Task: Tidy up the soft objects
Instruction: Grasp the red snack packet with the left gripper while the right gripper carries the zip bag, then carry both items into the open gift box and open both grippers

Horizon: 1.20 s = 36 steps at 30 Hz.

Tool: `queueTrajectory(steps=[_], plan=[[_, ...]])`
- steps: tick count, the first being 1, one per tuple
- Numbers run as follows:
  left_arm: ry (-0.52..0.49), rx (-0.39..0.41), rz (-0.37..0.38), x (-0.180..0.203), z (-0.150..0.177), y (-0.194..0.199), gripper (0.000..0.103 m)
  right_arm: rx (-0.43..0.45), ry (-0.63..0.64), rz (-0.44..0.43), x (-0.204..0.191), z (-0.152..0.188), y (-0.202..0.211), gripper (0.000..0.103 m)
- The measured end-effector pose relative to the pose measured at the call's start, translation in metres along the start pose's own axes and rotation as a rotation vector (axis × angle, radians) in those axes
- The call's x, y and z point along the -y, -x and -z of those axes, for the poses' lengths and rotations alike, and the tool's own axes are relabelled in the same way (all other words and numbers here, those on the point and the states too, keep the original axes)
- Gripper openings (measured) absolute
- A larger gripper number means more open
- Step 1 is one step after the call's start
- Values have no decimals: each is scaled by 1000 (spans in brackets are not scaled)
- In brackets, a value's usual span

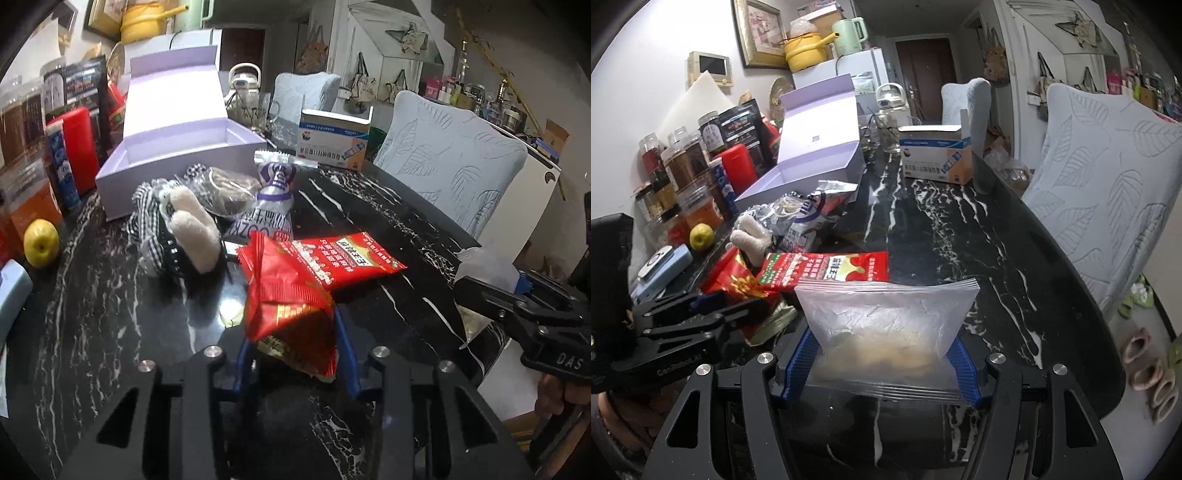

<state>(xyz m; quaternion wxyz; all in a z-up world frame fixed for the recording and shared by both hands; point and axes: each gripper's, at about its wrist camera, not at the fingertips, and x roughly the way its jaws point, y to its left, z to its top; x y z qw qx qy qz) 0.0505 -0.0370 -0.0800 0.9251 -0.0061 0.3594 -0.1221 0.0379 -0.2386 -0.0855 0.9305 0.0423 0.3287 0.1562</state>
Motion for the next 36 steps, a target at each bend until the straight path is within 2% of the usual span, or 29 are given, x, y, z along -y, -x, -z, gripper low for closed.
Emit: queueTrajectory(steps=[12, 20, 27, 36], plan=[[17, 22, 65, -12, -11, 30, 34, -13, -3, -43, -13, -2, 2, 65], [-8, 43, 75, -24, -37, 47, 34, -19, 36, -76, -35, -20, 0, 65], [-8, 80, 45, -43, -73, 55, 34, 5, 85, -132, -56, -57, -6, 65], [-8, 140, 22, -65, -135, 53, 34, 72, 170, -187, -83, -133, -21, 65]])
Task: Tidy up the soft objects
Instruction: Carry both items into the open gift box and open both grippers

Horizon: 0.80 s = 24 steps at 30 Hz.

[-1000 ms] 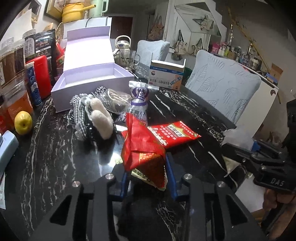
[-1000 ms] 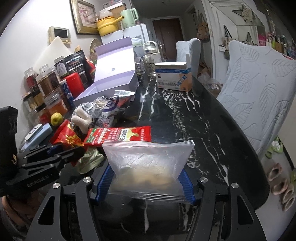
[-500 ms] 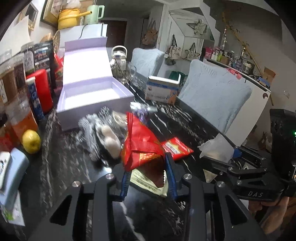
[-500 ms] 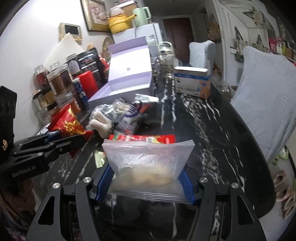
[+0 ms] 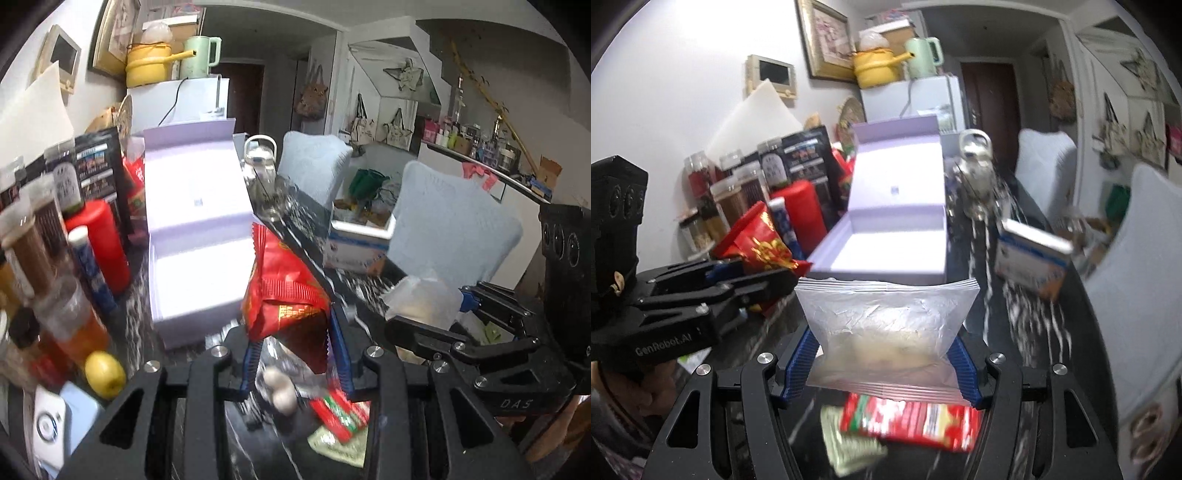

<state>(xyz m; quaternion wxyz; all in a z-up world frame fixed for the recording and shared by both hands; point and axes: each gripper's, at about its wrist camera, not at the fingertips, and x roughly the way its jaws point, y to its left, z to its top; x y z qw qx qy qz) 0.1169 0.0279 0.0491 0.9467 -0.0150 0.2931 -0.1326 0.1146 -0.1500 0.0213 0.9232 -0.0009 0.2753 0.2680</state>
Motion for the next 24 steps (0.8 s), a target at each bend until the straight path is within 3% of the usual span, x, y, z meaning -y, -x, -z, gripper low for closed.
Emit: queueTrajectory(steps=[12, 24], plan=[[16, 62, -17, -31, -59, -38, 34, 34, 68, -36, 10, -78, -45, 65], [106, 57, -78, -84, -104, -101, 34, 2, 79, -37, 27, -140, -111, 65]])
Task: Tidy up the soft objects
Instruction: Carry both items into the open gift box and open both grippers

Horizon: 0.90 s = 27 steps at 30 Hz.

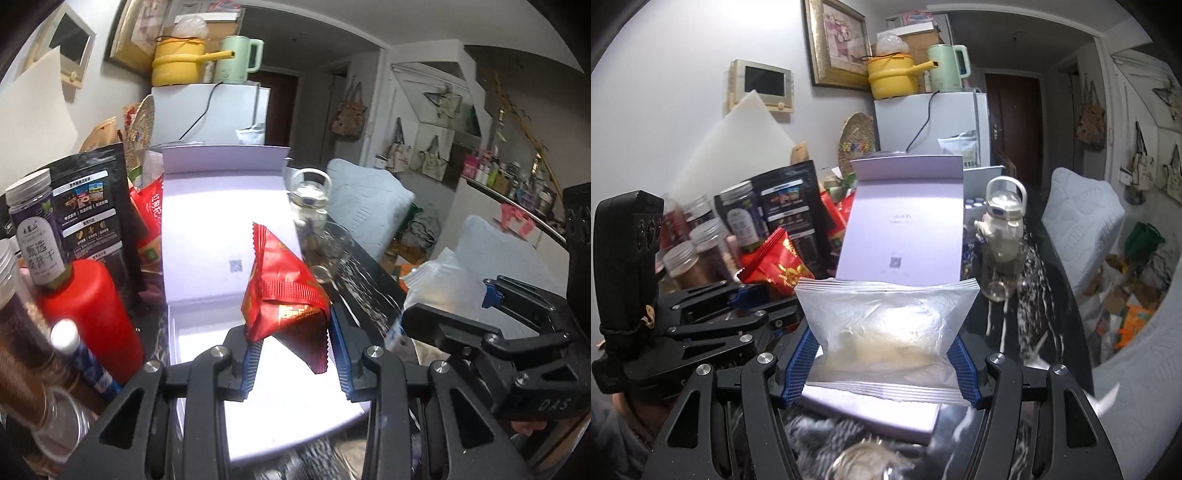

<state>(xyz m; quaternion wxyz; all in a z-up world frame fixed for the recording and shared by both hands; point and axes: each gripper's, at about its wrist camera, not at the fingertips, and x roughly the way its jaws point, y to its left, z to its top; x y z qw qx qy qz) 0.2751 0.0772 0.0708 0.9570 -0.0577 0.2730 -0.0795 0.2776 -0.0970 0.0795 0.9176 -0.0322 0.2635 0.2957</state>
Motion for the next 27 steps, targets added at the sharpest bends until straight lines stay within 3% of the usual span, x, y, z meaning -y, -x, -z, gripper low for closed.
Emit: queueTrajectory(steps=[6, 12, 19, 27], plan=[[14, -4, -52, -15, -18, -30, 34, -32, 2, 17, 9, -23, -37, 65], [19, -61, -107, -30, -19, -62, 34, -110, -6, 29, 22, -40, -82, 65], [36, -165, -139, -49, -8, -103, 34, -214, -40, 25, 36, -40, -133, 65], [44, -216, -175, -58, -1, -125, 34, -313, -34, 57, 41, -30, -174, 66]])
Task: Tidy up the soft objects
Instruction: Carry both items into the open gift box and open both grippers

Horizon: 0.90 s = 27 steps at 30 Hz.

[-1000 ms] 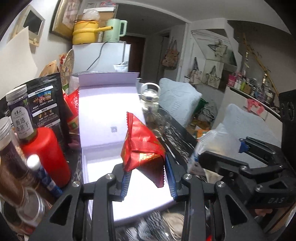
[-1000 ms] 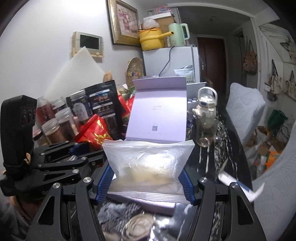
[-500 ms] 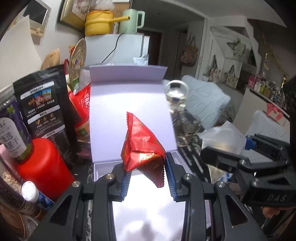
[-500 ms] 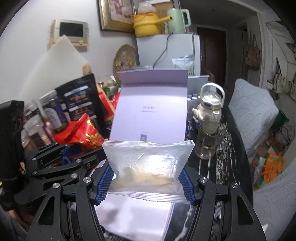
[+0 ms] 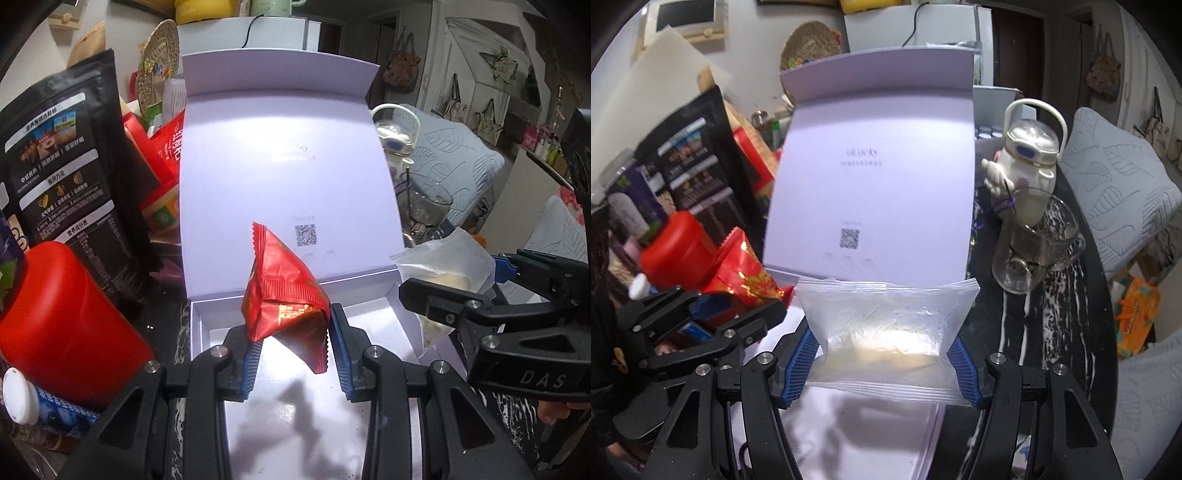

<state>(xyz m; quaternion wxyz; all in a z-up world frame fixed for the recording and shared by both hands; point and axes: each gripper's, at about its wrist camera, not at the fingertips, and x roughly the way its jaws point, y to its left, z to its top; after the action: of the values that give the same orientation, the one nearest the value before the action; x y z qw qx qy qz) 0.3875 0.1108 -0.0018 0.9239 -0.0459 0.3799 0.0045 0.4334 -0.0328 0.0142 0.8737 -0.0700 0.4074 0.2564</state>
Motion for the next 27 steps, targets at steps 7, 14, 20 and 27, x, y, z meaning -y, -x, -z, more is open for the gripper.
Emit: queueTrajectory(steps=[7, 14, 20, 27], plan=[[-9, -28, -40, 1, -1, -6, 34, -33, -17, 29, 5, 3, -13, 76], [-18, -43, -108, 3, 1, -3, 70, -53, -88, 37, 21, 10, -14, 83], [0, -19, -96, 2, 0, 16, 75, -30, -100, 51, 23, 15, 5, 83], [-7, 38, -85, 9, -2, 56, 75, 31, -87, 69, 11, 18, 45, 83]])
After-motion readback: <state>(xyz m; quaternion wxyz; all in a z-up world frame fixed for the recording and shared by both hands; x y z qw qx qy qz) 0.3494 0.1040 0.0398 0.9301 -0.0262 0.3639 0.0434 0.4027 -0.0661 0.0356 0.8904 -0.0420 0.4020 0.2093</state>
